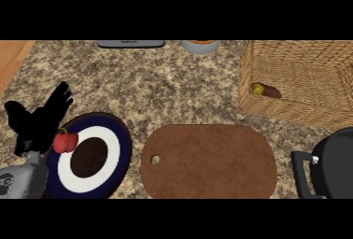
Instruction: Pick the sweet potato from the cutting board and place it in the basket
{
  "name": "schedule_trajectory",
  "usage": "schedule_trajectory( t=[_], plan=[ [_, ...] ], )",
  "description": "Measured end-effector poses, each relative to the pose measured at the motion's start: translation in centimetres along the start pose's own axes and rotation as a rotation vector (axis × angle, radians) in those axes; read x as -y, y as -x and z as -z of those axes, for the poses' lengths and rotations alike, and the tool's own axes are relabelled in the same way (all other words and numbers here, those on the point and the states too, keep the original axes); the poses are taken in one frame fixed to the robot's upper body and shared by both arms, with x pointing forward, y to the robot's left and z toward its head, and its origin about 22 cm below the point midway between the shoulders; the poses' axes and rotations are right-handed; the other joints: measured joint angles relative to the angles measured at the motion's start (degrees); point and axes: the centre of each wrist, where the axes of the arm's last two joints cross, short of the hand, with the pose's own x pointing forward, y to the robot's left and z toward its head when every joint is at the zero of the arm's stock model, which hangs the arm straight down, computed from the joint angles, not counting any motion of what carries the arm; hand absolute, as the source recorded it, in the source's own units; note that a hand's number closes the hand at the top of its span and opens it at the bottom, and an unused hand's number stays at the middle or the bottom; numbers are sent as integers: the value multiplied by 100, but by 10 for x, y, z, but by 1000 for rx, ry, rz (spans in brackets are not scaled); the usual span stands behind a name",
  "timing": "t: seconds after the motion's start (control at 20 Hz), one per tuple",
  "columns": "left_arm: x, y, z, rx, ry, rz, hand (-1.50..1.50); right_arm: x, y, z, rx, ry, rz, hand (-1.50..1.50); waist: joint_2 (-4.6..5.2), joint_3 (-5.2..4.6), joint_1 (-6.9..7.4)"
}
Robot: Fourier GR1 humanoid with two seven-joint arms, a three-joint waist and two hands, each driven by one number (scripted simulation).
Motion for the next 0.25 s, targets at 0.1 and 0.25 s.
schedule_trajectory(
  t=[0.1, 0.25],
  plan=[
    [-1, -1, 0, 4, -2, -3, 0, 30, 11, 0, -11, -37, -17, -150, 4, 1, 0],
    [-1, -8, 1, 0, 5, -1, 0, 73, 24, -2, -27, -87, -21, -150, 8, 3, 4]
  ],
)
